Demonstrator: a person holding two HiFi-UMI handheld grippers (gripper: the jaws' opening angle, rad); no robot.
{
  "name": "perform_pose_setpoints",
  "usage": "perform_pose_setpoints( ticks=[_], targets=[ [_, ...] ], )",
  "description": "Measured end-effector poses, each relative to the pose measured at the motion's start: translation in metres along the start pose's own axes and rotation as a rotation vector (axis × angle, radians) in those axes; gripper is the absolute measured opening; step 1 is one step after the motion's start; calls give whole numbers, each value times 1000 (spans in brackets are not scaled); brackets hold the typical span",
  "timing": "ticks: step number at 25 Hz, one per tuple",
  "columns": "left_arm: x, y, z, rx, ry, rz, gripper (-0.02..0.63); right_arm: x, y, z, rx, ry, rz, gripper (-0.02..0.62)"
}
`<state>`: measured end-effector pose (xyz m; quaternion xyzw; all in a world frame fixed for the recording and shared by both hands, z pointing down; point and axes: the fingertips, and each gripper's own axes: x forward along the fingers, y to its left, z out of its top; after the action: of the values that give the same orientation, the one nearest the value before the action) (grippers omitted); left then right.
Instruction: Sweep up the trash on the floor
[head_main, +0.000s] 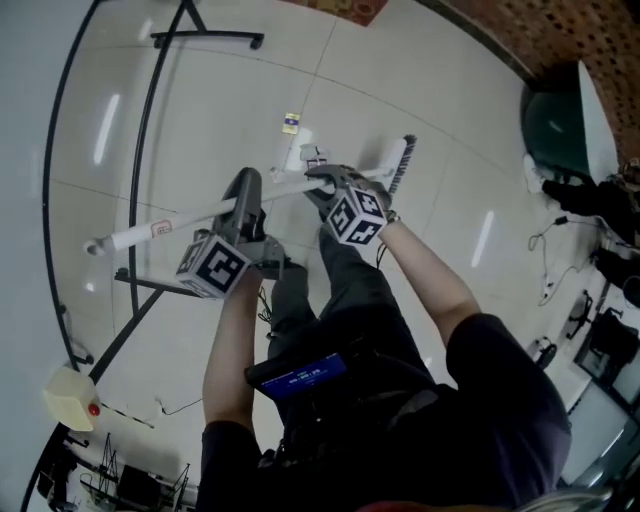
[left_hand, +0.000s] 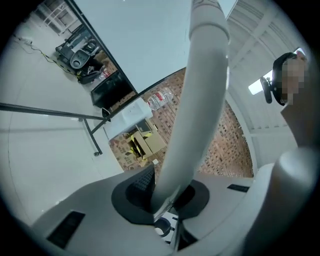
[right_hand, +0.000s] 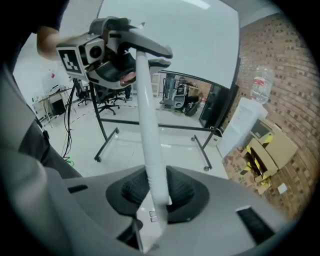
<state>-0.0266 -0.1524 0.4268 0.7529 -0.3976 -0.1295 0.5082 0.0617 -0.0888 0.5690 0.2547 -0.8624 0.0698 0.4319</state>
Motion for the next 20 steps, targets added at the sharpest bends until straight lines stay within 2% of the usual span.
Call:
perform_pose_setpoints(
  ticks=[3,9,14,18,20],
  targets=[
    [-4,-21,9,11,36,-5,38,-27,10,8,36,2,-3,107],
    [-10,-58,3,65,138,-84,38,-52,29,8,17,48,42,86],
    [-27,-86,-4,69,169,-147,38,-84,38,13,13,58,86,86],
    [-35,-113,-5,59,172,-250,54,-106,43,20,-19,38,144,86],
    [-36,-134,-8,51,177,-326,104,-119,47,23,-27,14,207,86]
  ],
)
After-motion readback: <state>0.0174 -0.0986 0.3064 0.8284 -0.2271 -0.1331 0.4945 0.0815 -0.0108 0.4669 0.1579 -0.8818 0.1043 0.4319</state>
